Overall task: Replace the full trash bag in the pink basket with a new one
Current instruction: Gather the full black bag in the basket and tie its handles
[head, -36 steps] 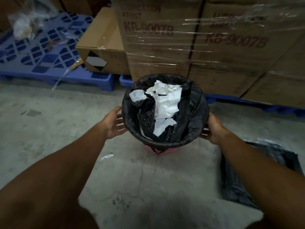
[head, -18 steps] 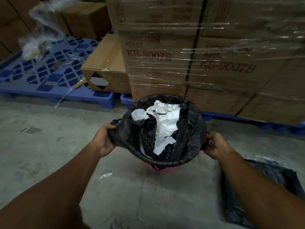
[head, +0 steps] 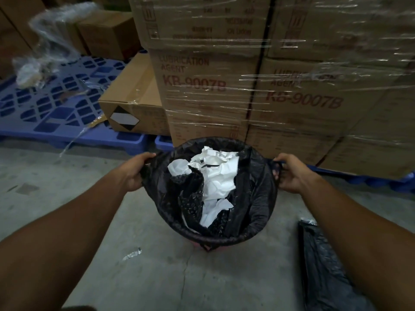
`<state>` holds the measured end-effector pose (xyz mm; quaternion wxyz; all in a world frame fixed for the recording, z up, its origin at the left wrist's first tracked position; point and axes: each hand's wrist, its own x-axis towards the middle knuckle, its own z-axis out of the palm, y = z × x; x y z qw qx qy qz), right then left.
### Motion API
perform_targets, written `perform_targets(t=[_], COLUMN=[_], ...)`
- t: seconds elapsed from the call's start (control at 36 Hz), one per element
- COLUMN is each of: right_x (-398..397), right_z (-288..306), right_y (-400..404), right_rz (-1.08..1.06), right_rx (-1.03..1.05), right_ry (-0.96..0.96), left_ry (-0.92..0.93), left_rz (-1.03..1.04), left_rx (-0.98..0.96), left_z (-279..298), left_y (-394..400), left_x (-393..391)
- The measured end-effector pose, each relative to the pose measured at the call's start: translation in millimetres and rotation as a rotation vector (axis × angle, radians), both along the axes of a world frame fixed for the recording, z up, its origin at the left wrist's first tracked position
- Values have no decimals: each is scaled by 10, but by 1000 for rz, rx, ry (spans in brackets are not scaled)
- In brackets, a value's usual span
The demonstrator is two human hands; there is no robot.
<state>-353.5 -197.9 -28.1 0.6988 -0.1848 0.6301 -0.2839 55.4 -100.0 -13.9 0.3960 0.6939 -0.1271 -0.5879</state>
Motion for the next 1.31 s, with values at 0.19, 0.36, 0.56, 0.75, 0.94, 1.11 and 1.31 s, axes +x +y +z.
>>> perform_targets(t=[0.19, 0.36, 0.56, 0.75, 0.94, 1.11, 1.31], right_x=[121, 274, 309, 358, 546, 532, 461], right_z=[208, 221, 233, 211, 358, 448, 352], right_y=[-213, -305, -243, -204, -386, -563, -629], right_rz=[284, 227, 42, 107, 261, 277, 440], right_rx=[-64, -138, -390, -331, -251, -227, -396], right_ry=[259, 263, 180, 268, 461, 402, 887], left_ry=[-155, -279, -217, -271, -355, -216, -757], left_rz=[-188, -135, -133, -209, -211, -196, -368], left_rx=[9, -120, -351, -71, -28, -68, -120], left_z=[175, 246, 203, 300, 425, 423, 298], left_y=[-230, -332, -255, -312, -740, -885, -944], left_x=[42, -155, -224, -124, -243, -291, -250])
